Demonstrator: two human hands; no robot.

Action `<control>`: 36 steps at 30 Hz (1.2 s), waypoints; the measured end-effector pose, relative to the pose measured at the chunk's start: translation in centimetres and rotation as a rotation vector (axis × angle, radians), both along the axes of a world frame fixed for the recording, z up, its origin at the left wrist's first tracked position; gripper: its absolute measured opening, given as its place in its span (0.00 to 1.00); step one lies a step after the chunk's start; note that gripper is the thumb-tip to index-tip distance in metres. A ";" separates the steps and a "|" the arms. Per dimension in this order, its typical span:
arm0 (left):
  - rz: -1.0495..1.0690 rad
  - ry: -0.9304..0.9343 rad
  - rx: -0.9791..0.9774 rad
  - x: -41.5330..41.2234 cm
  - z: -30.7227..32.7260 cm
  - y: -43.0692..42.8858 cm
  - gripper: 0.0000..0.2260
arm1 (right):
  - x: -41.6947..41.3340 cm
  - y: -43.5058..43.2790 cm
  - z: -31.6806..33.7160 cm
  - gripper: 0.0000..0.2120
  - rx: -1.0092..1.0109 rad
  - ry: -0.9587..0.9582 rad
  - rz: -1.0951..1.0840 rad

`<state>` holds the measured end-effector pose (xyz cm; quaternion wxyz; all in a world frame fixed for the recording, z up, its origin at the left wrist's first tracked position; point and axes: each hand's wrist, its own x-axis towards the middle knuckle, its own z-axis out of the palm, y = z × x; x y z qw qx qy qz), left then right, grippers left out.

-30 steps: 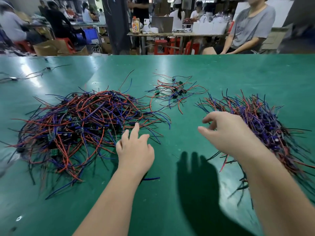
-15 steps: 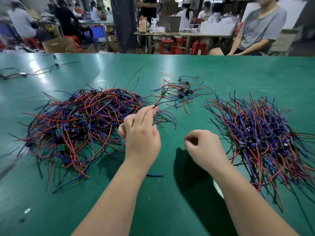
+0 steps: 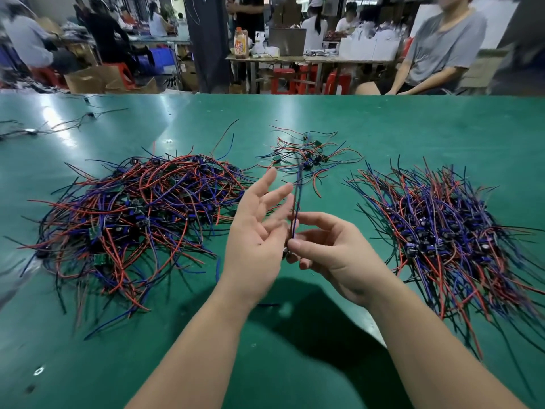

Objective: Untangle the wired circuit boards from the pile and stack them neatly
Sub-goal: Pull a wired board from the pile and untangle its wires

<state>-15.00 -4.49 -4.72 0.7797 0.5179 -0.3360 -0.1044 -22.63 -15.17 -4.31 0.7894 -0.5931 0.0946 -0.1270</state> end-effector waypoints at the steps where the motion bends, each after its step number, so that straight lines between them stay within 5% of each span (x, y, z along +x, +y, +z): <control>1: -0.001 0.031 -0.014 -0.1 0.0 -0.1 0.31 | 0.0 0.1 -0.1 0.18 -0.007 0.008 -0.003; 5: 0.028 0.254 -0.106 0.1 0.4 0.0 0.21 | 0.1 0.0 0.2 0.14 0.081 0.018 -0.052; 9: 0.102 0.225 0.240 0.6 0.6 0.1 0.12 | 0.0 -1.1 0.6 0.13 0.239 0.002 -0.131; 16: -0.270 0.373 0.428 -0.6 0.5 0.5 0.13 | -0.3 -1.6 0.8 0.15 0.192 -0.096 -0.172; 20: -0.272 0.486 0.384 -0.5 0.5 0.5 0.12 | -0.2 -1.4 0.9 0.13 0.082 -0.075 -0.221; 36: -0.125 0.374 0.443 -1.0 -0.6 -0.3 0.07 | 0.2 -1.6 0.6 0.08 0.054 0.117 -0.362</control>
